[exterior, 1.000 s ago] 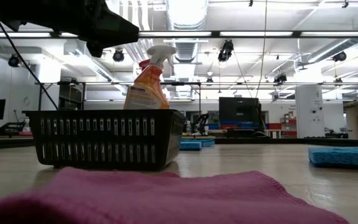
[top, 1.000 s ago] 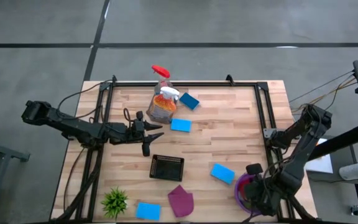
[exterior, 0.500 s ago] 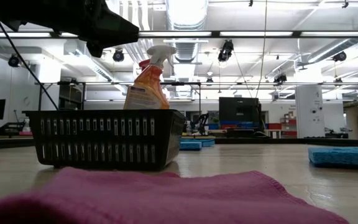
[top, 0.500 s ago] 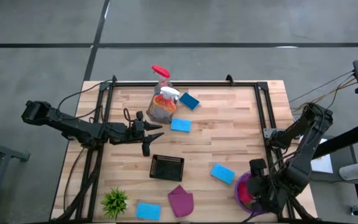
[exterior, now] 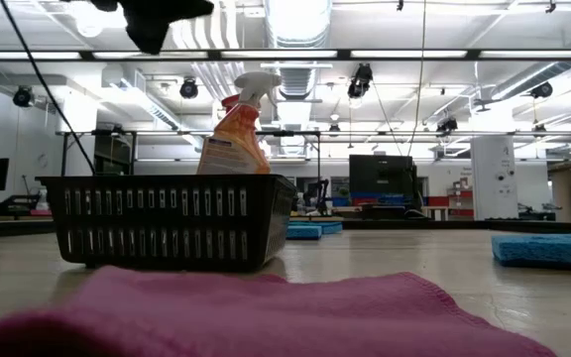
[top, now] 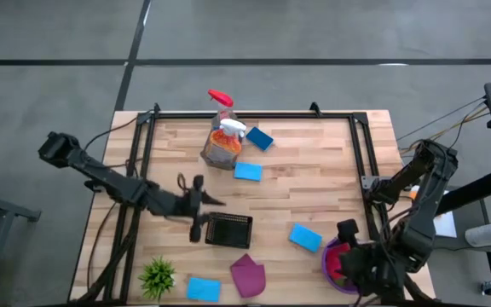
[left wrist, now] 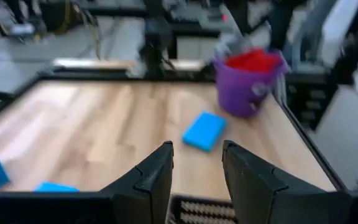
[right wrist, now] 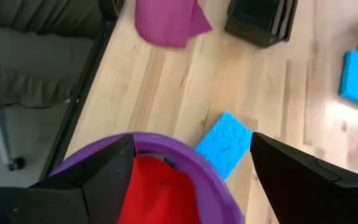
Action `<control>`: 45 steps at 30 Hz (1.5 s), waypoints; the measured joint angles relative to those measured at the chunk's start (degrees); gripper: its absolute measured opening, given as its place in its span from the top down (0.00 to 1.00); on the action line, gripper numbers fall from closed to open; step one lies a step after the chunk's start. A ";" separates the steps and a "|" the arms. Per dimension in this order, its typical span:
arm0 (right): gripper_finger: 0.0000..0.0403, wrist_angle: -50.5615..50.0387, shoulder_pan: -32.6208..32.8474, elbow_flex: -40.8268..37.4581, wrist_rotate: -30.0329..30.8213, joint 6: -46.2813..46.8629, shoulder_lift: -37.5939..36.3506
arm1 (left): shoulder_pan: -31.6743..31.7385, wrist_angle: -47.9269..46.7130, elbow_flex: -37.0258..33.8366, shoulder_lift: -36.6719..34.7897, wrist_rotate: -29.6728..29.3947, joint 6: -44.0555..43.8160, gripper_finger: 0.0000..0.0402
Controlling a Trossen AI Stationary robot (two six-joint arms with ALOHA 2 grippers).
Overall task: Pick & Place Kitchen Items
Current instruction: Put the violet towel into the violet bucket
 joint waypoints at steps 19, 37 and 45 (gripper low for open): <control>0.21 1.03 1.21 -0.09 3.50 -0.90 0.00 | -9.12 -39.62 40.21 37.06 1.94 -8.15 0.64; 0.21 1.14 1.18 -0.09 3.30 -0.79 0.00 | -9.12 -38.70 43.18 46.97 15.70 -9.56 0.64; 0.21 1.23 1.16 -0.09 3.30 -0.79 0.00 | -9.27 -37.99 43.13 47.67 18.82 -10.99 0.64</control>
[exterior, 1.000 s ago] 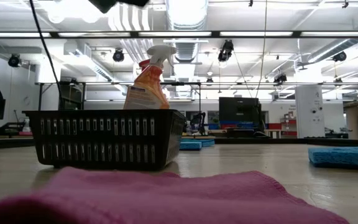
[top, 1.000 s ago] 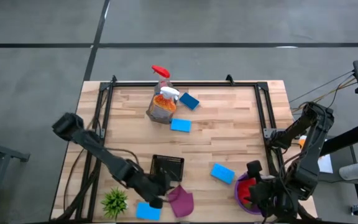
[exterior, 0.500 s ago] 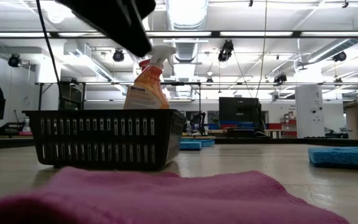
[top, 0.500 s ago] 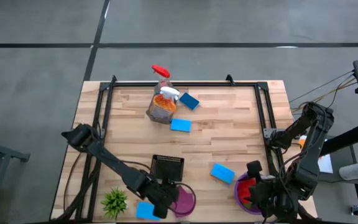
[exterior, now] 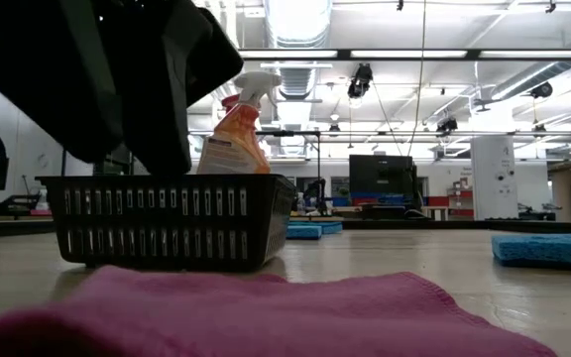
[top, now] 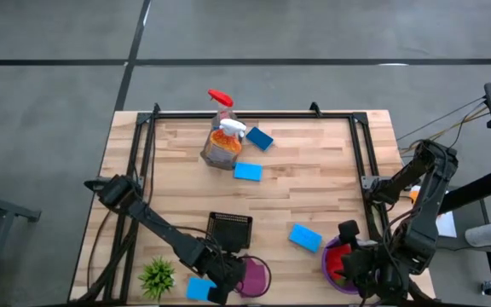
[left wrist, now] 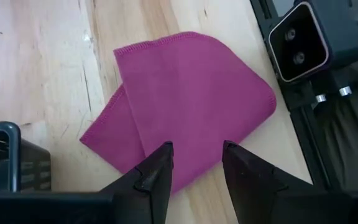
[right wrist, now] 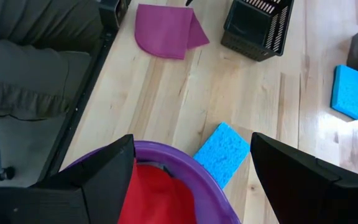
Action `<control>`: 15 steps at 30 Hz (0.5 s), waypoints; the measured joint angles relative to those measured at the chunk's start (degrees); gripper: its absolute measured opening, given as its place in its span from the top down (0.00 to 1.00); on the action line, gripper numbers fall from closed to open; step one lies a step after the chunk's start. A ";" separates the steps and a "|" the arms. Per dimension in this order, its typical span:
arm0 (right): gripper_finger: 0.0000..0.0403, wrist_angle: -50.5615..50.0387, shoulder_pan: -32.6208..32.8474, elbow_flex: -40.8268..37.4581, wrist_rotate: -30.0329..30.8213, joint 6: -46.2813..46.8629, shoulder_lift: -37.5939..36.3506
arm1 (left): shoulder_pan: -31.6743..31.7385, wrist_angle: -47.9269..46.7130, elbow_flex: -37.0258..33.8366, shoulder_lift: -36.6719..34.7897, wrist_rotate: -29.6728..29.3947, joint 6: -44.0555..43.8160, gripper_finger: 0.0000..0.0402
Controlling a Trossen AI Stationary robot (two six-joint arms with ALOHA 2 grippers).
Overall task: Pick & Place Kitchen Items
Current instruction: Put the violet towel into the violet bucket
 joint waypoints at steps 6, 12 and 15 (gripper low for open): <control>0.21 0.02 0.00 0.00 -0.01 0.00 0.00 | 0.00 -0.07 -0.45 0.00 -0.10 -0.42 0.61; 0.21 0.09 0.00 0.00 -0.02 0.02 0.00 | 0.08 -0.36 -2.68 0.00 -1.24 -2.97 0.43; 0.21 0.21 0.00 0.00 -0.02 0.02 0.00 | 0.11 -0.66 -3.25 0.00 -2.11 -3.84 0.33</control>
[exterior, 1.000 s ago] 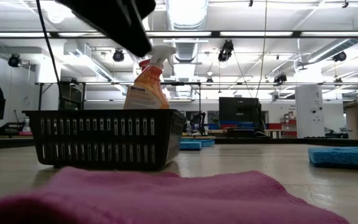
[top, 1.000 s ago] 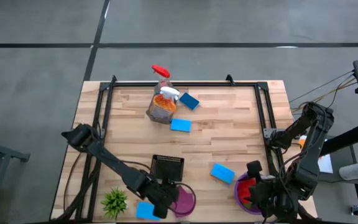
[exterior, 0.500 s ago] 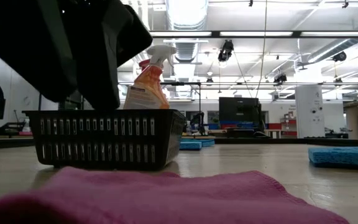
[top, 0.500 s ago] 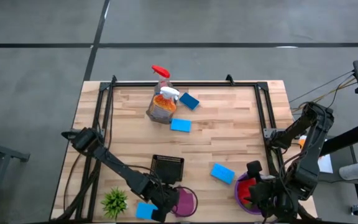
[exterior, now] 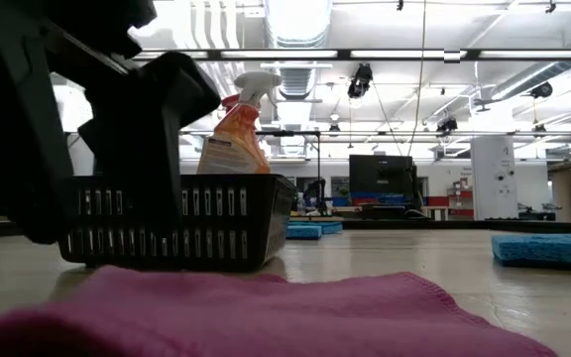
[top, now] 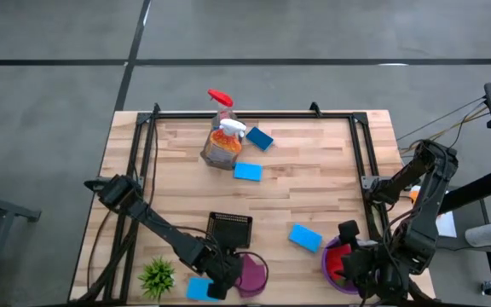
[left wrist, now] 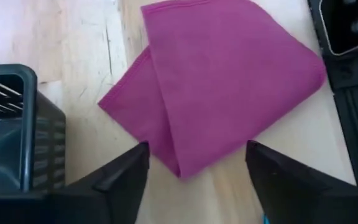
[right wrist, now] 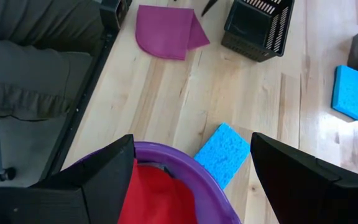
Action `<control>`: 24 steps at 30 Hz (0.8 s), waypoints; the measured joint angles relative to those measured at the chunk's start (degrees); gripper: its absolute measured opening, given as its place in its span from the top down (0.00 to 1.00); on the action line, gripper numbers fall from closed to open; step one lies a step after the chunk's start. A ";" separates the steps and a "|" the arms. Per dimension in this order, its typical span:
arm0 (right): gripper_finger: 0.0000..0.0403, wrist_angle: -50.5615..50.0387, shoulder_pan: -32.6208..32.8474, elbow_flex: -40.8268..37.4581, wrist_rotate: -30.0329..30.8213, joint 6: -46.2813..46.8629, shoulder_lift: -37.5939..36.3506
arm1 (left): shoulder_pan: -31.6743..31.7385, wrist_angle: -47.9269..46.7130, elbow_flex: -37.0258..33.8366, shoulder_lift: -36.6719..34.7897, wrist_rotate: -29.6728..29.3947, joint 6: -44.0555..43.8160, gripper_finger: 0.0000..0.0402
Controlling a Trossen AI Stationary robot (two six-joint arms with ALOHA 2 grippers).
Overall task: Pick & Place Kitchen Items
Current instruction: Put the violet towel into the violet bucket
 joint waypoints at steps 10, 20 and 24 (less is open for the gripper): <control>0.21 0.01 0.04 0.00 0.00 0.24 0.00 | 0.20 3.12 -2.46 0.00 -0.56 -0.18 0.20; 0.21 0.02 0.02 0.00 0.00 0.24 0.00 | 0.81 3.79 -2.33 0.88 0.19 -0.18 0.20; 0.21 -0.04 0.02 0.00 0.00 0.23 0.02 | 0.81 3.53 -1.05 3.72 1.56 0.01 0.20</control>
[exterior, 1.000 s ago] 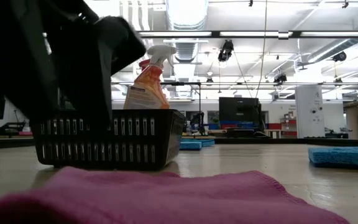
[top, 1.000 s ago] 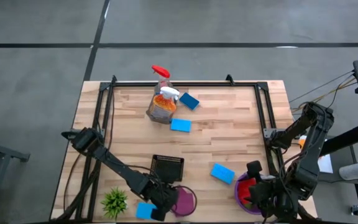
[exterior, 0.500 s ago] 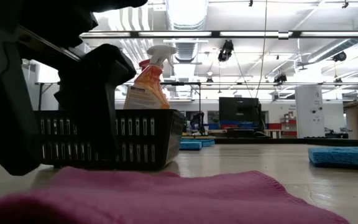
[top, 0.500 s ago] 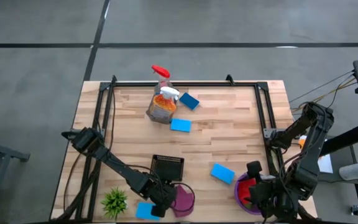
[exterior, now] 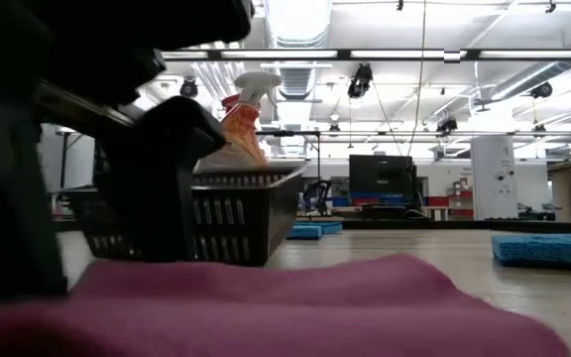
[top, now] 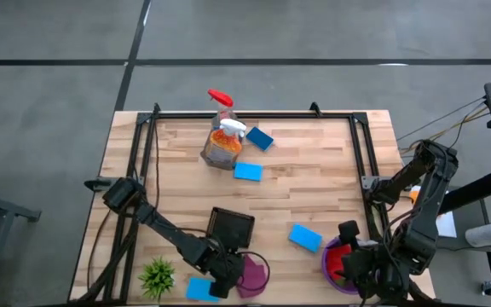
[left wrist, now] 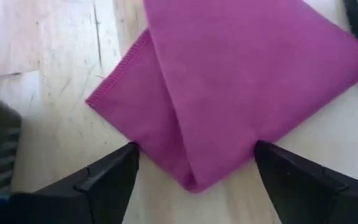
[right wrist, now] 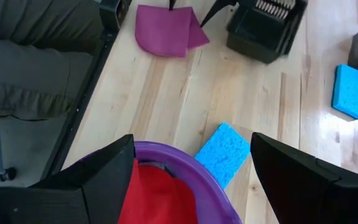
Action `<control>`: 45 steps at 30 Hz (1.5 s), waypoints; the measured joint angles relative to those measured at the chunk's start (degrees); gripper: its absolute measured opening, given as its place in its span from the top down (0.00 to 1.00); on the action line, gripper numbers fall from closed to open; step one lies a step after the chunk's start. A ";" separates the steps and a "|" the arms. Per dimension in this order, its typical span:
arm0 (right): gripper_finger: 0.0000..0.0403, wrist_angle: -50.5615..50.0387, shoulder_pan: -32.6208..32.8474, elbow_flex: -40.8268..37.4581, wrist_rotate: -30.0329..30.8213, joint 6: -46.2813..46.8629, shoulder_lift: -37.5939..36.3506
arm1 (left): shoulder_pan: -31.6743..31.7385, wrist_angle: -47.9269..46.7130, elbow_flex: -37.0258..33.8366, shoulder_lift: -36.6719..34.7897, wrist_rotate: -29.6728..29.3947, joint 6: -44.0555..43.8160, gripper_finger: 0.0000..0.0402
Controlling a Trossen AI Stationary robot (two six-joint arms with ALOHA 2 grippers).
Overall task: Pick & Place Kitchen Items
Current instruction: Put the violet towel into the violet bucket
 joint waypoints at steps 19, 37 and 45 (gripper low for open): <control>0.21 0.25 -0.02 0.00 -0.02 0.01 0.00 | 0.11 -3.00 1.65 0.05 -1.72 -0.04 0.92; 0.21 3.41 -0.11 0.00 4.68 -0.88 0.00 | 0.09 -5.88 11.78 -1.35 -6.08 0.47 0.99; 0.21 9.73 -1.10 -1.21 6.31 -4.00 0.94 | 1.79 -9.05 17.01 -1.46 -12.61 2.81 1.00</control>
